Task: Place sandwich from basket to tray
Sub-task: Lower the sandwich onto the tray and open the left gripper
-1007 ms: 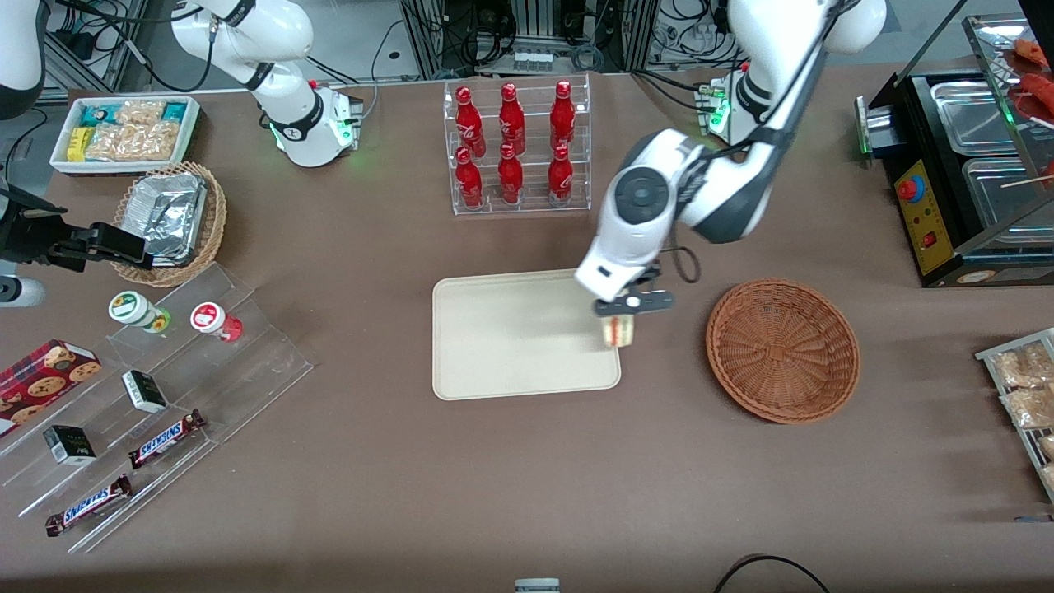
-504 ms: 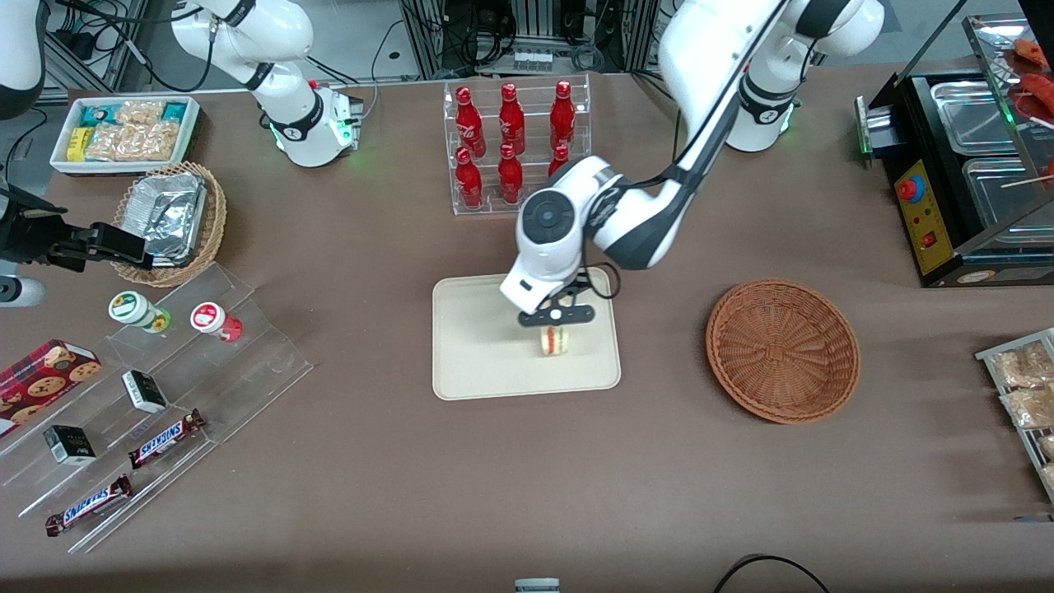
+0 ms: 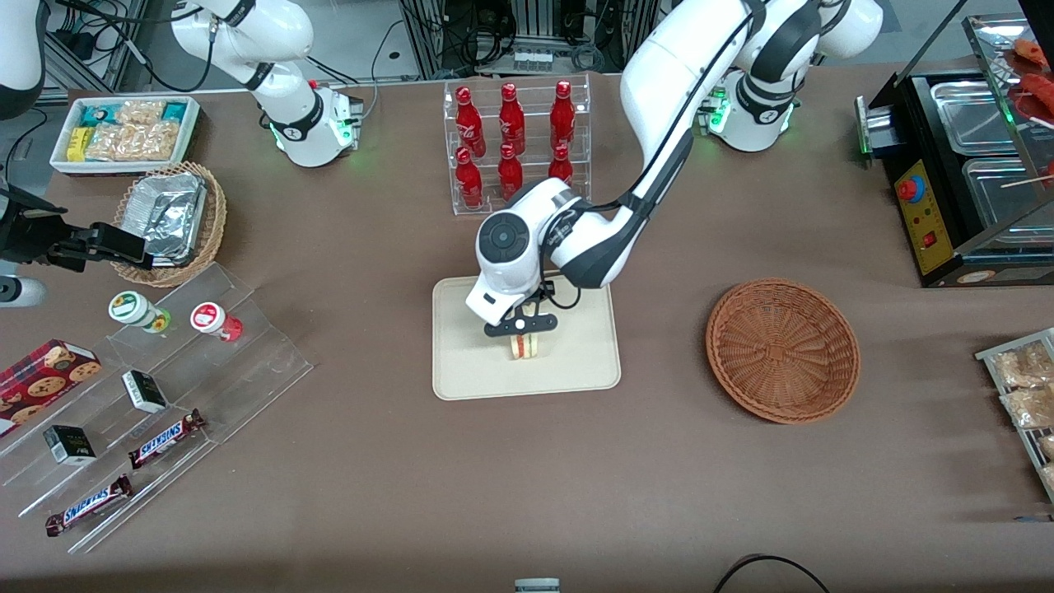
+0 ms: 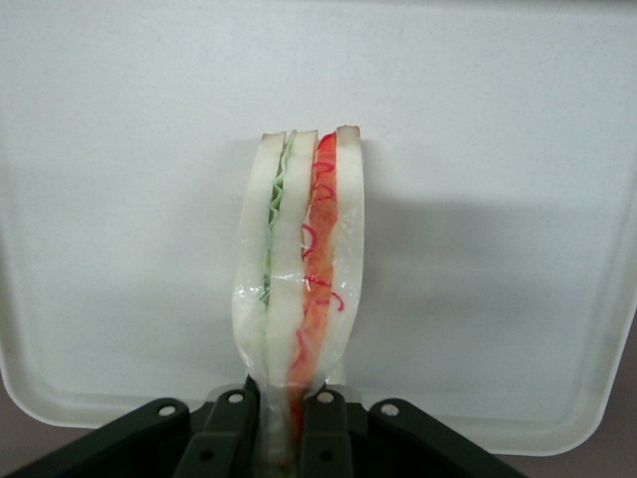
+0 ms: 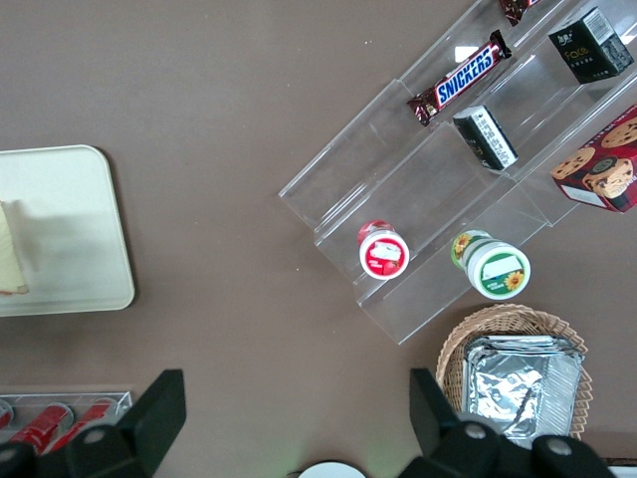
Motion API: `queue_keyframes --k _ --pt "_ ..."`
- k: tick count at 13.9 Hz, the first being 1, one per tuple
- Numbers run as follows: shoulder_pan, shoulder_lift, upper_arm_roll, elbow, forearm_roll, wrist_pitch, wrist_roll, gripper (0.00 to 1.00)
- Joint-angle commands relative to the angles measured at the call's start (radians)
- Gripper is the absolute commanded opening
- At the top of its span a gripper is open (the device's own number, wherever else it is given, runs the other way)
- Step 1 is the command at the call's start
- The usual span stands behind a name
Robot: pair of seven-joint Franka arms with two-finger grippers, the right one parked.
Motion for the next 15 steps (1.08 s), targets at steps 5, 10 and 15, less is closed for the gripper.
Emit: queue_keyframes --k 5,10,15 --pt "-0.006 0.048 0.007 0.083 -0.006 -0.037 -0.02 0.0" --pt "-0.004 0.057 0.009 0.083 -0.006 -0.031 -0.068 0.0" --pt "-0.004 0.063 0.007 0.083 -0.006 -0.014 -0.103 0.42"
